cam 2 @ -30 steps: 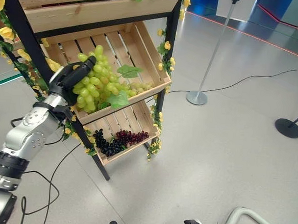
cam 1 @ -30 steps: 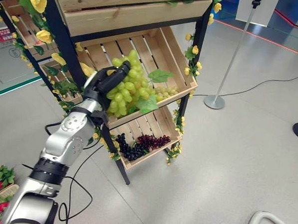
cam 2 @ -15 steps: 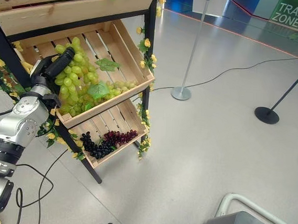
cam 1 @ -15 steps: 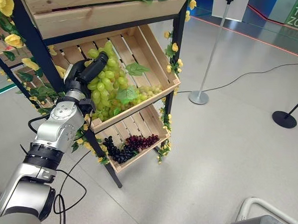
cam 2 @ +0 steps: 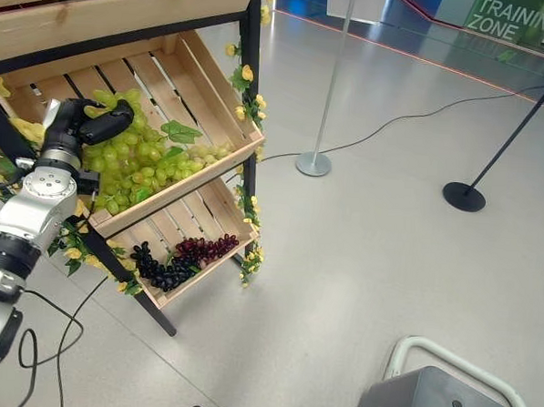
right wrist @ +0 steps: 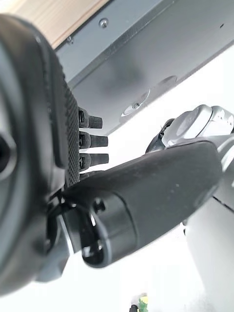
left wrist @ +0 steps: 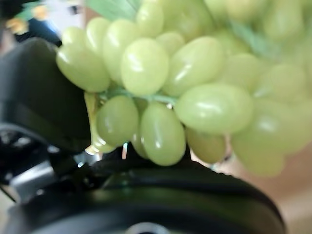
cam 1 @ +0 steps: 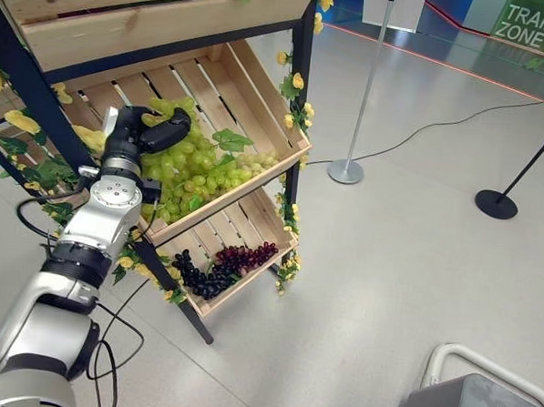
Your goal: Pick up the fruits from the basket on one side to the basket on the other side
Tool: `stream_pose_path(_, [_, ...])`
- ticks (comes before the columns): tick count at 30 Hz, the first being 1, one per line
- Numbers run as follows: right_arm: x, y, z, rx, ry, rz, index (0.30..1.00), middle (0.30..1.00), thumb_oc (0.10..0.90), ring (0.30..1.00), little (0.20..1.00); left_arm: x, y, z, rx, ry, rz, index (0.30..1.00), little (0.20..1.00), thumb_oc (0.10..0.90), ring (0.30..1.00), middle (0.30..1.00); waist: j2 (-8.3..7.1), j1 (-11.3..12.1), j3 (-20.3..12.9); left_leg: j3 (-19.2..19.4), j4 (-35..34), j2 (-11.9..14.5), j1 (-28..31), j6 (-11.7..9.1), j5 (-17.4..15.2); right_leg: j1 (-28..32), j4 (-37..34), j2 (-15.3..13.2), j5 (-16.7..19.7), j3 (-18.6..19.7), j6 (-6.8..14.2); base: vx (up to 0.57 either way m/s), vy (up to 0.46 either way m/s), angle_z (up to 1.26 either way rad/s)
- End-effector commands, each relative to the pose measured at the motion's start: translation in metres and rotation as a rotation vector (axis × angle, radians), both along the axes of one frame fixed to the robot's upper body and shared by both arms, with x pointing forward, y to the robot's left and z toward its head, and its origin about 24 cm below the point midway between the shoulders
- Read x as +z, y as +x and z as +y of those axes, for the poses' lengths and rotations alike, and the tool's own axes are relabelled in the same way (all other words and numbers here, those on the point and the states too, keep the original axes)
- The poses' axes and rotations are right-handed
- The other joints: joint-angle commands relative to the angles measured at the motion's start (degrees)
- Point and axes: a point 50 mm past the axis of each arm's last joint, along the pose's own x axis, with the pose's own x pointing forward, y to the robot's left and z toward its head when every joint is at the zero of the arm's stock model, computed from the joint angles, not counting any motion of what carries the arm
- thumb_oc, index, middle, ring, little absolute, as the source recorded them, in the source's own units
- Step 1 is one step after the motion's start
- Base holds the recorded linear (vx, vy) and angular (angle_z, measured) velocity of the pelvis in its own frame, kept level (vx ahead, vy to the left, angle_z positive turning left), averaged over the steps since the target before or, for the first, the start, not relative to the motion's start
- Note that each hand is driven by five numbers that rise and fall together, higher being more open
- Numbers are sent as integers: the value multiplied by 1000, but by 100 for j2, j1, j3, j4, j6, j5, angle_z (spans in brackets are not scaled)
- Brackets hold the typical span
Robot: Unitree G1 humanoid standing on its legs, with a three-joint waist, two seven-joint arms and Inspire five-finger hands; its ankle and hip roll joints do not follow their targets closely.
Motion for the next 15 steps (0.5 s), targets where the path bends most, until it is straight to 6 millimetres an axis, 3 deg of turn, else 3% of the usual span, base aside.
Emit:
stream_pose_path(1, [11, -4, -37, -25, -76, 1, 900, 900, 800, 900, 900, 127, -14, 25, 174, 250, -349, 300, 300, 400, 300, 300, 187, 194, -122, 104, 12, 94, 82, -72, -312, -291, -16, -149, 448, 127, 114, 0, 0, 0])
stream_pose_path(4, [11, -6, -39, -17, -78, 3, 900, 900, 800, 900, 900, 122, -11, 34, 232, 391, -206, 300, 300, 400, 300, 300, 213, 131, -107, 146, 12, 97, 89, -64, -329, -319, -16, -146, 455, 182, 134, 0, 0, 0])
stream_pose_path(8, [12, -5, -41, -6, -78, -7, 900, 900, 800, 900, 900, 111, -10, 50, 308, 449, -34, 300, 300, 400, 300, 300, 225, 71, -57, 176, 12, 104, 89, -59, -335, -349, -16, -150, 471, 221, 148, -1, 5, -2])
stream_pose_path(9, [13, -4, -41, -2, -81, -9, 900, 900, 800, 900, 900, 109, -12, 57, 340, 464, 1, 533, 533, 555, 533, 533, 235, 46, -39, 180, 12, 108, 93, -58, -330, -356, -16, -150, 478, 242, 150, 1, 11, -7])
stream_pose_path(10, [13, -3, -42, 1, -83, -9, 900, 900, 800, 900, 900, 106, -13, 62, 361, 442, 36, 900, 900, 800, 900, 900, 239, 33, -29, 188, 12, 112, 97, -60, -330, -358, -16, -150, 479, 246, 148, 1, 10, -6])
stream_pose_path(15, [14, -2, -44, 14, -89, -14, 900, 900, 800, 900, 900, 104, -14, 66, 360, 442, 91, 900, 900, 800, 900, 900, 269, 16, 28, 173, 12, 126, 113, -63, -329, -352, -16, -151, 477, 251, 135, -9, 5, -9])
